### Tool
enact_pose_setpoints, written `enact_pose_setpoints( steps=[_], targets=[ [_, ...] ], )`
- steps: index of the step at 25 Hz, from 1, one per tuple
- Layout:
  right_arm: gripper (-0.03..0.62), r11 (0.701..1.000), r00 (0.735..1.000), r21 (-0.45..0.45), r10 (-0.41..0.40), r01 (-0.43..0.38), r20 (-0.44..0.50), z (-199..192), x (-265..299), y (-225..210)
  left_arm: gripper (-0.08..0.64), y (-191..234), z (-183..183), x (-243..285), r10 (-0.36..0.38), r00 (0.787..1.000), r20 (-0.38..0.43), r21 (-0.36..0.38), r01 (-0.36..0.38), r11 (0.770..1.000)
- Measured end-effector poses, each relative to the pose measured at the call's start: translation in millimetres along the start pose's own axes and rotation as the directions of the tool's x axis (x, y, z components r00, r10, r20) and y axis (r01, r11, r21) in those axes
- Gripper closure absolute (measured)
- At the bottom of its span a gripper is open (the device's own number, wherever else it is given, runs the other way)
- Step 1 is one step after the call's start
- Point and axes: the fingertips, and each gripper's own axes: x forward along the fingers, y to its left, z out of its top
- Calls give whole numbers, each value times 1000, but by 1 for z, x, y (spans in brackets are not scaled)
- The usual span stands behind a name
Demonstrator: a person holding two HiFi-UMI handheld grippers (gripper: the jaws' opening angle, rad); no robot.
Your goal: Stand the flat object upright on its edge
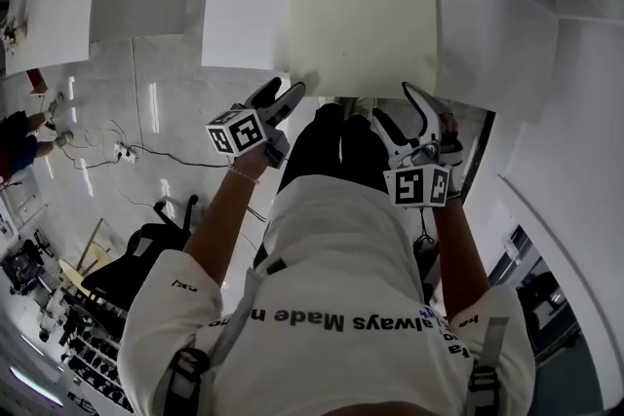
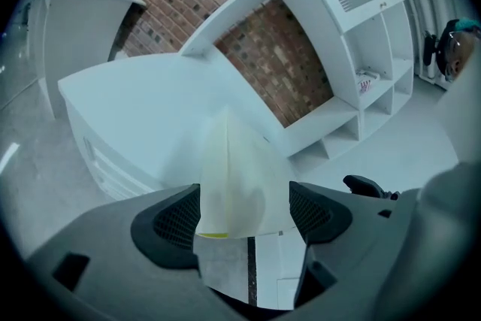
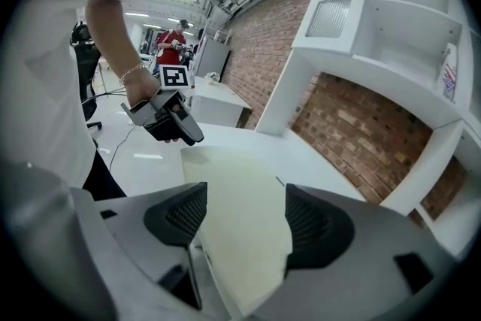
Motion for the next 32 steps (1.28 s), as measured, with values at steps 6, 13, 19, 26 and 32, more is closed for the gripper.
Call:
enact_pose_setpoints(
  steps=[6, 13, 19, 26, 32],
  targets=[
    [304, 998, 995, -13, 59, -61, -79, -42, 32, 25, 206, 27, -25, 18, -79, 995, -62, -93, 73, 993],
    [304, 994, 988, -83, 54, -66, -142, -84, 58, 39, 206, 36, -37, 36, -180, 982, -61, -196, 165, 967],
    [305, 987, 988, -146, 39, -61, -150, -91, 63, 44, 209, 20, -34, 37, -240, 970, -40, -235, 224, 946],
    [305, 994, 991, -81, 66, -76, -114, -89, 65, 40, 216, 14, -25, 31, -216, 975, -55, -174, 204, 963],
    [306, 997, 994, -9, 82, -83, -74, -86, 54, 30, 232, -20, -3, 19, -187, 982, -27, -93, 184, 979]
  ],
)
